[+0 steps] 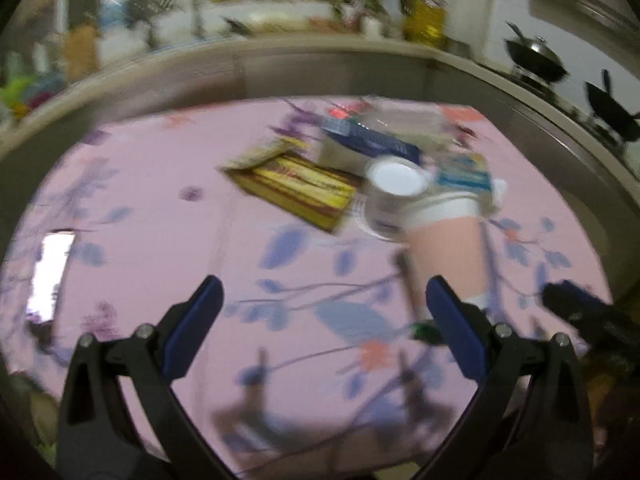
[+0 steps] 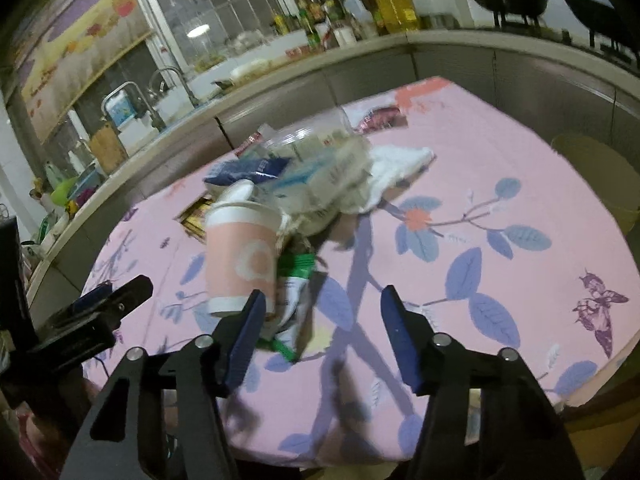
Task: Collect trash
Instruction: 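Grasp the pink paper cup with the left gripper while the right gripper grasps the green wrapper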
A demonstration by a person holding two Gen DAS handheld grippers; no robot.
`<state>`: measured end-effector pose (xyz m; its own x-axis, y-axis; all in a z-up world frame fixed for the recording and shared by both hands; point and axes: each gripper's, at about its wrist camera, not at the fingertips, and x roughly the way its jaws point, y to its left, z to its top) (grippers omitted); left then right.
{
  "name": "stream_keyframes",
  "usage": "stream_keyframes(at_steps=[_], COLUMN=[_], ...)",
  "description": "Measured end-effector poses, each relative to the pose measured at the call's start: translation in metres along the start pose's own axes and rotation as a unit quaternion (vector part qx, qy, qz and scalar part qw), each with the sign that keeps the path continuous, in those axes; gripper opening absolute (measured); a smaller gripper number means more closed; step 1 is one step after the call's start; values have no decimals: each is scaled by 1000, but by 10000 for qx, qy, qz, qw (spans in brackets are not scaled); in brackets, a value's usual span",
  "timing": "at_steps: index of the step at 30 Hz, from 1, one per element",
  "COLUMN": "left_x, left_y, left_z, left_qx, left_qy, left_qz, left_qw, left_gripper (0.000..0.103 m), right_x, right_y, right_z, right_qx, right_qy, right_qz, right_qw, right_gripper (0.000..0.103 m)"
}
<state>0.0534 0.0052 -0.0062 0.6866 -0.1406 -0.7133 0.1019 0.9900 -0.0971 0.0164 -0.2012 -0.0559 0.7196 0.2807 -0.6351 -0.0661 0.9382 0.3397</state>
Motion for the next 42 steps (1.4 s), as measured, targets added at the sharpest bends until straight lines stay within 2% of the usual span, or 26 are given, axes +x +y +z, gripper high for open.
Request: stream_keyframes(at_steps=[3, 6, 10, 11, 13, 14, 17, 23, 27, 28, 30, 34, 37, 40, 42], left_x=[20, 48, 72, 74, 75, 73, 58, 39, 37, 36, 33, 27, 24, 24, 28], left_y=[-20, -42, -52, -51, -41, -33, -8, 13, 18, 16, 10, -9, -45, -98, -141], left_z=[11, 18, 19, 19, 20, 20, 18, 9, 1, 0, -1, 6, 19, 33, 42], left_qx=[42, 152, 152, 119, 26, -64, -181, -39, 35, 73, 194, 467, 885, 1422, 1747], left_qy=[231, 597, 901, 878, 923, 929, 778, 595, 670, 673, 650, 573, 523, 500, 528], left_qz=[-391, -516, -556, -583, -601, -624, -560, -583, -680, -679, -676, -729, -983, -1443, -1807], left_qw=[9990, 9968, 9943, 9944, 9939, 9937, 9952, 9965, 9954, 9954, 9954, 9946, 9898, 9780, 9665], left_gripper=[97, 97, 95, 79, 65, 63, 62, 62, 62, 62, 62, 62, 62, 62, 62], right_x=[8, 12, 29, 35, 49, 55, 60, 55, 57, 57, 59, 46, 25, -2, -28], right_y=[-19, -32, -33, -35, -41, -44, -44, -22, -11, -10, -7, -15, -42, -83, -127], right_z=[8, 14, 16, 15, 12, 11, 12, 12, 2, -1, -4, 1, 12, 20, 27], right_qx=[307, 493, 452, 499, 781, 922, 959, 515, 186, 153, 55, 145, 320, 572, 896], right_qy=[42, 71, 425, 531, 762, 881, 929, 899, 1100, 1139, 1225, 984, 679, 278, -161], right_qz=[-74, -49, 373, 501, 907, 1046, 1295, 1646, 1597, 1599, 1658, 1749, 1709, 1489, 1188], right_qw=[9995, 9987, 9974, 9961, 9899, 9863, 9825, 9809, 9809, 9804, 9785, 9795, 9824, 9868, 9887], right_gripper=[56, 56, 56, 56, 50, 46, 43, 43, 43, 41, 11, 0, 0, 0, 0])
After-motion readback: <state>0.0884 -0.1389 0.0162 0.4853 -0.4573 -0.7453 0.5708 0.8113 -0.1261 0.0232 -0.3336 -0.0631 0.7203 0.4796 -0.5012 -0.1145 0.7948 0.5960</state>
